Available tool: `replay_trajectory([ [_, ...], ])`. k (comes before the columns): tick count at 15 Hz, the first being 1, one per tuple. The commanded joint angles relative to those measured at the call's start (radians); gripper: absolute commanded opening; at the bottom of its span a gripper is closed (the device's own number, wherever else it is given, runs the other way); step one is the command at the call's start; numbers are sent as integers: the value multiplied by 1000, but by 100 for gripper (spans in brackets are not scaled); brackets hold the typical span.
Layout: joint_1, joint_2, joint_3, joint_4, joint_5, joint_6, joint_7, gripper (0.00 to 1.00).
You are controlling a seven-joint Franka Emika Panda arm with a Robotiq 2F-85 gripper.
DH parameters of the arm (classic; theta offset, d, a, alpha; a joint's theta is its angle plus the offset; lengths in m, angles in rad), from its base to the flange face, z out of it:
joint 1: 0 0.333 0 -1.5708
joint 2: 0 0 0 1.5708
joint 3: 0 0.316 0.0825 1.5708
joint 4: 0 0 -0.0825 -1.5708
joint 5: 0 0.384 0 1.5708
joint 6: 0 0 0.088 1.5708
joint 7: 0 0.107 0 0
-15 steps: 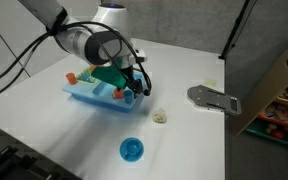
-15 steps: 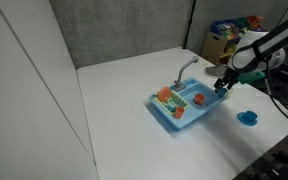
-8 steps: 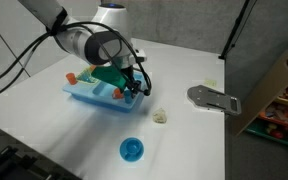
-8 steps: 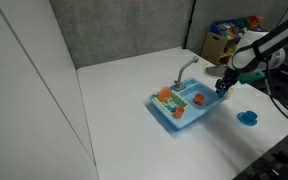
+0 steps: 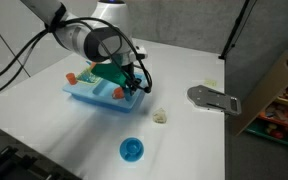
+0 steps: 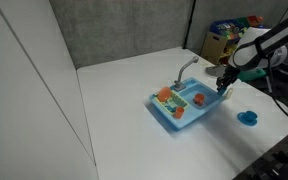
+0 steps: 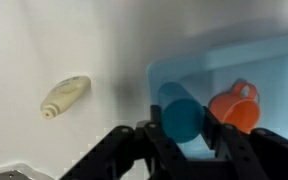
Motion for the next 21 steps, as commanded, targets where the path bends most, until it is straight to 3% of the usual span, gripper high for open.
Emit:
replay_trajectory([
  [1, -17, -82, 32, -42, 25, -24, -27, 17],
  [12, 44, -296, 120, -158, 73, -96, -63, 16],
  [13, 65, -230, 91, -110, 44, -70, -17, 16],
  [14, 71, -242, 93, -117, 49, -73, -19, 41],
  [21, 73, -229, 85, -116, 47, -71, -17, 41],
])
